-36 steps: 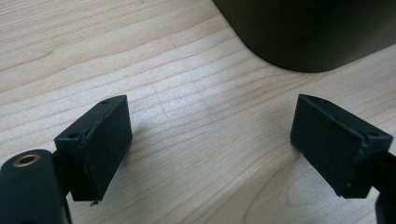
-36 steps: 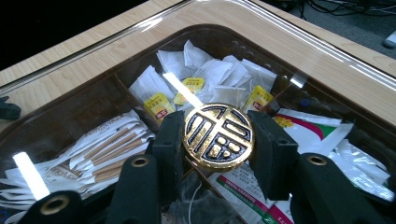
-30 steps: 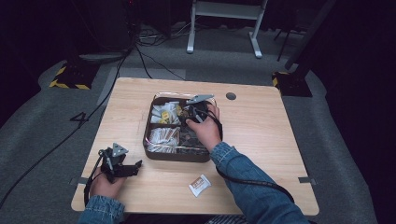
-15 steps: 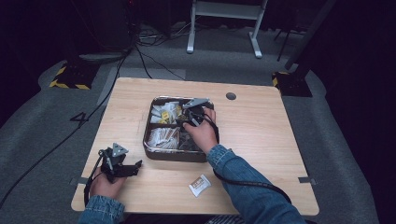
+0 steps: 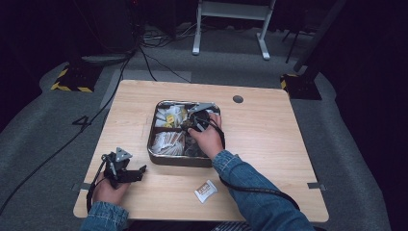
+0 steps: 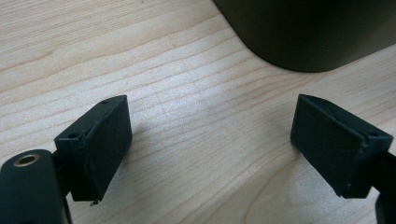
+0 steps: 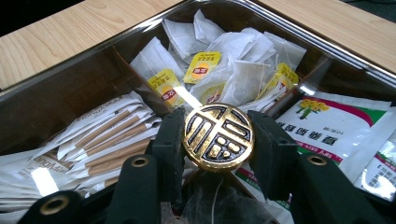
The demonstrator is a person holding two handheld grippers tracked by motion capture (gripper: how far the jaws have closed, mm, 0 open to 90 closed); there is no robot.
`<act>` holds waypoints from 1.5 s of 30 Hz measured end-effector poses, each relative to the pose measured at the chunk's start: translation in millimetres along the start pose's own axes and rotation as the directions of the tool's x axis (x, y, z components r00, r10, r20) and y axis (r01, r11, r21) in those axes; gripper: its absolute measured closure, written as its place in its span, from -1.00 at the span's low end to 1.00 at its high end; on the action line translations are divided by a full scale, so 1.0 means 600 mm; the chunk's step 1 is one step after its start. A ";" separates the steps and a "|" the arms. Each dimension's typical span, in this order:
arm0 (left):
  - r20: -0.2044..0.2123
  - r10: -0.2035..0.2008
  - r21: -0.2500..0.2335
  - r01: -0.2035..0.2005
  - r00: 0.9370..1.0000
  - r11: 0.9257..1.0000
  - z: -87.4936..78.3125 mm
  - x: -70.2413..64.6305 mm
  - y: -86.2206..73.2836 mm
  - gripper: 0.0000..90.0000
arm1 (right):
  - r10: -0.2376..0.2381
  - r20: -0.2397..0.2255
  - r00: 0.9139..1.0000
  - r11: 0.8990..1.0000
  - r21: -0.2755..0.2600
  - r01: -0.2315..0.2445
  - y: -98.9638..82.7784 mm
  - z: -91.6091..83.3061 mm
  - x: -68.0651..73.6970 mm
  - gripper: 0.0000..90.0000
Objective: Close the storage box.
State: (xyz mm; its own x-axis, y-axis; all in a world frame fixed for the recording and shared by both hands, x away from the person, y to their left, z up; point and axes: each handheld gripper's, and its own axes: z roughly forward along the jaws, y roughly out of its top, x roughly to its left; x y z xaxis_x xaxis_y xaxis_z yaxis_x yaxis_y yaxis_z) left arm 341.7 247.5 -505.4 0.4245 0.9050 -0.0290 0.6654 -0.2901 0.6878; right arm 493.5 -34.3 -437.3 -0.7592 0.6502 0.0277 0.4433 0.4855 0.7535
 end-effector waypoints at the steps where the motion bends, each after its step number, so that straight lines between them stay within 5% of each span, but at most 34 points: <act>1: 0.000 0.000 0.000 0.000 1.000 1.000 0.000 0.000 0.000 -0.71 | -0.002 0.001 1.000 1.000 -0.002 0.002 -0.001 0.001 0.000 0.31; 20: 0.001 0.001 0.002 -0.001 1.000 1.000 0.000 0.000 0.000 -0.71 | -0.009 -0.008 1.000 1.000 -0.010 0.009 -0.005 0.004 0.000 0.30; 24: 0.000 0.000 0.001 0.000 1.000 1.000 0.000 0.000 0.000 -0.71 | -0.002 -0.023 1.000 1.000 -0.030 0.002 -0.003 0.000 -0.003 0.16; 34: 0.000 0.000 0.000 0.000 1.000 1.000 0.000 0.000 0.000 -0.71 | 0.005 -0.072 0.997 0.994 -0.109 -0.013 0.001 -0.038 -0.011 -0.12; 45: 0.002 0.003 0.000 -0.003 1.000 1.000 0.000 0.001 -0.001 -0.71 | 0.014 -0.112 0.994 0.988 -0.149 -0.031 0.001 -0.106 -0.036 -0.20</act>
State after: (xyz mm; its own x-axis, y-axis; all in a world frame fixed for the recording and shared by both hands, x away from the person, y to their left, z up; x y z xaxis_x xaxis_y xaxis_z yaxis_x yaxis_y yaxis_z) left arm 341.4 248.0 -505.4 0.4274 0.9036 -0.0287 0.6640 -0.2923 0.6882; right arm 479.7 -85.1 -395.7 -0.8014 0.5876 0.1119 0.3907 0.3726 0.8417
